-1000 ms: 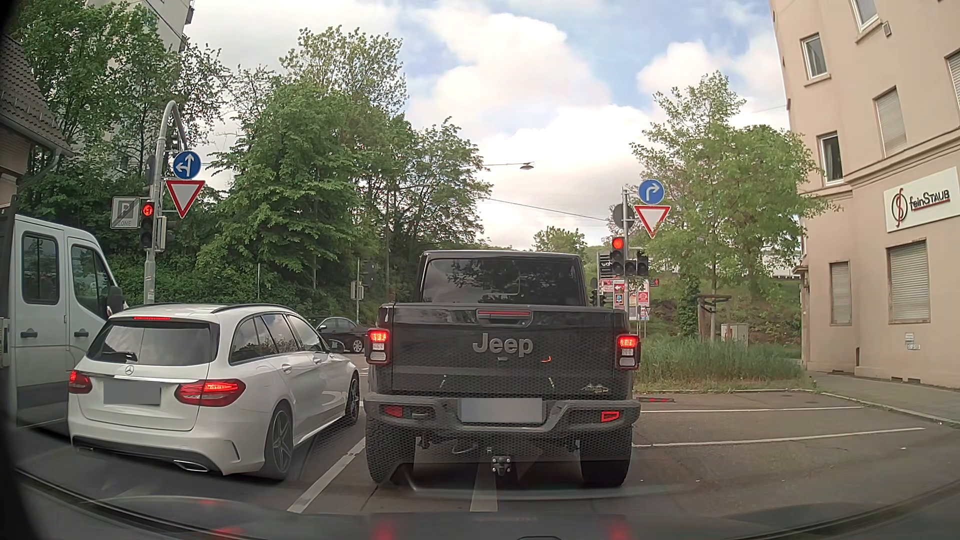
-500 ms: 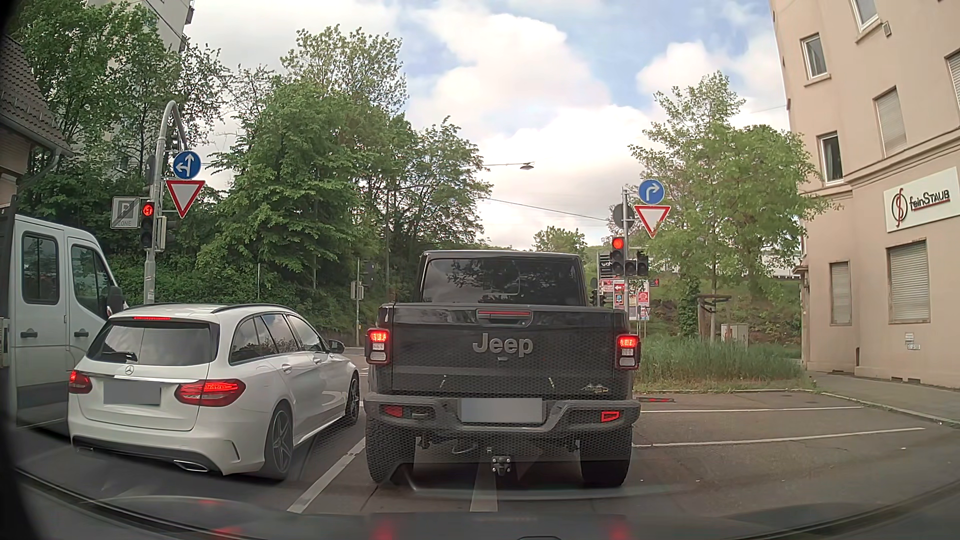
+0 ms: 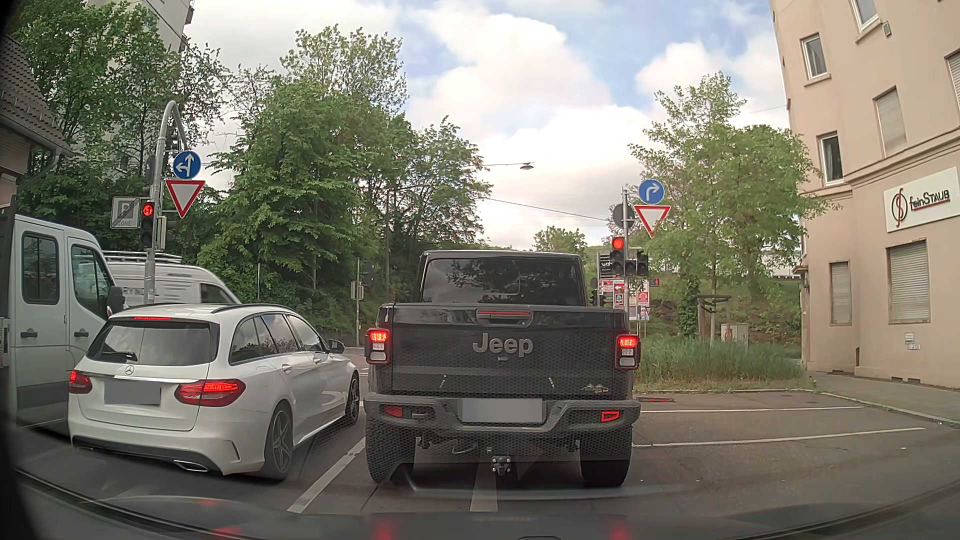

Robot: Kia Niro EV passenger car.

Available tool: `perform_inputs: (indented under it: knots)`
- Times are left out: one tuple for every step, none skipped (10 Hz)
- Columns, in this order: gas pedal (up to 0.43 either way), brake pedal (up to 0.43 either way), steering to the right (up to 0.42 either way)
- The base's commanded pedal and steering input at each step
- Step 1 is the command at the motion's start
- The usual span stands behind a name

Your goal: Follow the waypoints while adhering to traffic rules and regulations

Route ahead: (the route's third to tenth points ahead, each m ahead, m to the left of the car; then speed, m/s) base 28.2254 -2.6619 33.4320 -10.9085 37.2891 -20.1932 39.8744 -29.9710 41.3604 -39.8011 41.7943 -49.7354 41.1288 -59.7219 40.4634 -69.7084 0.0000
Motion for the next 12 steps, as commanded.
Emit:
perform_inputs:
  knots:
    - [0.000,0.250,-0.016]
    - [0.000,0.250,-0.016]
    - [0.000,0.250,-0.016]
    - [0.000,0.250,-0.016]
    - [0.000,0.250,-0.016]
    - [0.000,0.250,-0.016]
    - [0.000,0.250,-0.016]
    - [0.000,0.250,-0.016]
    - [0.000,0.250,-0.016]
    - [0.000,0.250,-0.016]
    - [0.000,0.250,-0.016]
    - [0.000,0.250,-0.016]
